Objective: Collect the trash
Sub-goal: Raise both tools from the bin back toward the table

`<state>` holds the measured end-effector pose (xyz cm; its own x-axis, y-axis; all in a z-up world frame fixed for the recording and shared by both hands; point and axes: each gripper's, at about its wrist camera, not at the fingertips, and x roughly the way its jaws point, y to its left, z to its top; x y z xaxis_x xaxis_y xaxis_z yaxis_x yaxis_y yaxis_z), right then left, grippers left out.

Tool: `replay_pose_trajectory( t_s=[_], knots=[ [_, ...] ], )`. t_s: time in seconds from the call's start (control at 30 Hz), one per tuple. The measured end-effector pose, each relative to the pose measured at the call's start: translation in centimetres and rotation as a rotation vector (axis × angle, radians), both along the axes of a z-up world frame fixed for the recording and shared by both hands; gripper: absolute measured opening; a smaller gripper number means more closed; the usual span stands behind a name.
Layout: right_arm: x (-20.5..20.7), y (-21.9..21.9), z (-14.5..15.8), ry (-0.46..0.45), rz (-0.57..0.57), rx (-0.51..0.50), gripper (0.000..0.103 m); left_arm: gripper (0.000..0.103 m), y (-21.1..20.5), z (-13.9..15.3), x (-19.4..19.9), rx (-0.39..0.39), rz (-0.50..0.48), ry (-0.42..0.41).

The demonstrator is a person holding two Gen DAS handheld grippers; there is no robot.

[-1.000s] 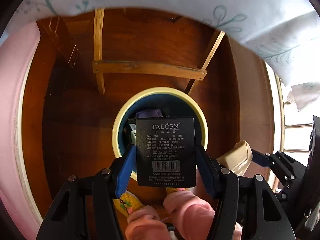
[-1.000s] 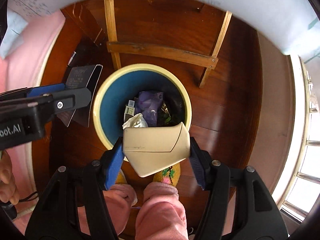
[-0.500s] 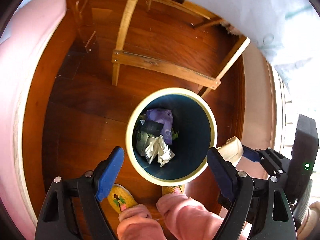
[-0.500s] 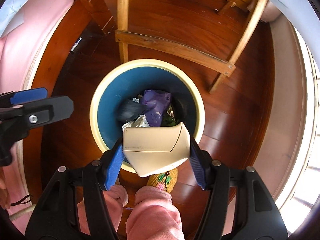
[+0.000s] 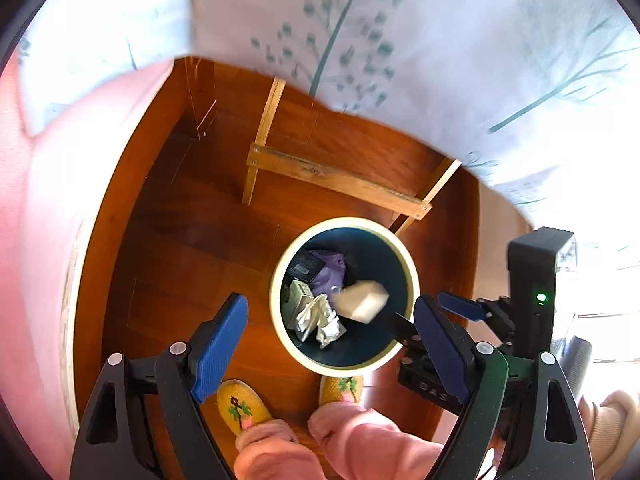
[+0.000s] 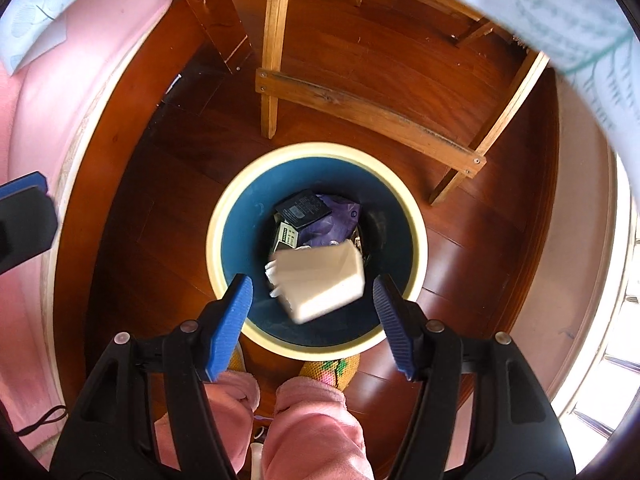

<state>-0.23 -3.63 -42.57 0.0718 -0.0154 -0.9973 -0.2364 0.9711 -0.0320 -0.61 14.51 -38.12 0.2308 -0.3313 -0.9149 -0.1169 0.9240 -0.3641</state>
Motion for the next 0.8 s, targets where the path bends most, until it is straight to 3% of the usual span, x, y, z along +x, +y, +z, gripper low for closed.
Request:
replay_pose_trajectory(
  t_s=[0.23,0.37,0.8],
  knots=[
    [-0.5,1.9,4.4,-0.014,0.021,0.004,0.062,0.086,1.0,6.6,-1.5,0.000,0.041,-0.083],
    [-1.1,2.7,7.7,-0.016,0.020,0.006,0.062,0.086,1.3,10.7,-2.1,0.044,0.049,-0.128],
    [-2.4,2.2,24.3,-0.125,-0.043,0.044,0.062,0.086,0.4,26.0,-1.7,0.085,-0.064,-0.281]
  ],
)
